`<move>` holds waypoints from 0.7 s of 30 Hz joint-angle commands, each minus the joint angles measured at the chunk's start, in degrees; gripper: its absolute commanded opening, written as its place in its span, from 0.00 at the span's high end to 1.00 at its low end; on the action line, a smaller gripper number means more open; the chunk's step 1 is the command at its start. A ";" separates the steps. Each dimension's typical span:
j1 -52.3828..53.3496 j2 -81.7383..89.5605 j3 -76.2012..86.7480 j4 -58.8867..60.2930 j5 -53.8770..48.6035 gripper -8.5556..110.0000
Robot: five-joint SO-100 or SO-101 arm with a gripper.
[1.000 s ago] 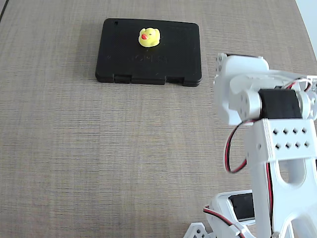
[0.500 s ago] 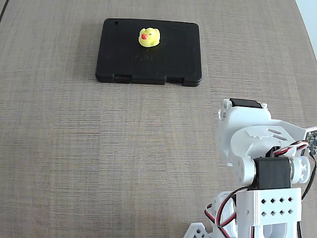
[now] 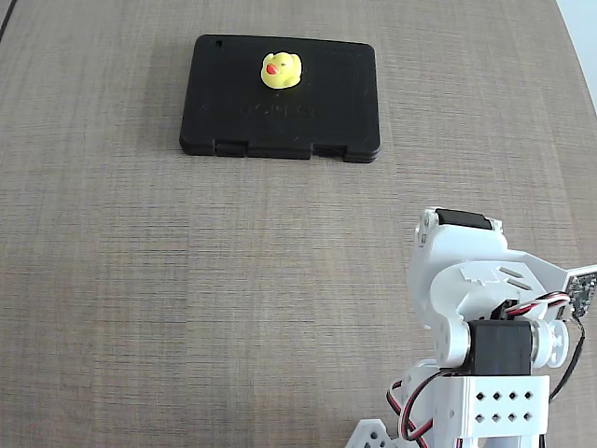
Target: Grasp a duck and put it on the black surface.
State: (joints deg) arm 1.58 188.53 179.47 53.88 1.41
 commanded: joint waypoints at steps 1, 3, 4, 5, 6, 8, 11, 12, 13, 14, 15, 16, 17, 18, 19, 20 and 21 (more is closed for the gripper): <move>0.44 2.20 -0.09 -0.18 0.35 0.93; 0.35 2.46 0.00 -0.18 0.35 0.93; 0.09 2.64 0.09 -0.18 0.35 0.93; -0.26 2.90 0.18 -0.09 0.44 0.93; -0.35 3.25 0.26 -0.09 0.44 0.93; -0.35 3.69 0.35 -0.09 0.44 0.93; -0.53 3.69 0.35 -0.09 0.44 0.93; -0.88 3.69 0.35 -0.09 0.44 0.93; -1.49 3.69 0.35 -0.09 0.44 0.93; -2.20 3.69 0.35 -0.09 0.44 0.93; -2.90 3.78 0.35 -0.09 0.44 0.93; -3.16 3.78 0.35 -0.09 0.44 0.93; -3.25 3.78 0.35 -0.09 0.44 0.93; -3.25 3.78 0.35 -0.09 0.44 0.93; -3.25 3.78 0.35 -0.09 0.44 0.93; -3.25 3.78 0.35 -0.09 0.44 0.93; -3.25 3.78 0.35 -0.09 0.44 0.93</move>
State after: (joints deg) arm -1.05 188.88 179.82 53.96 1.49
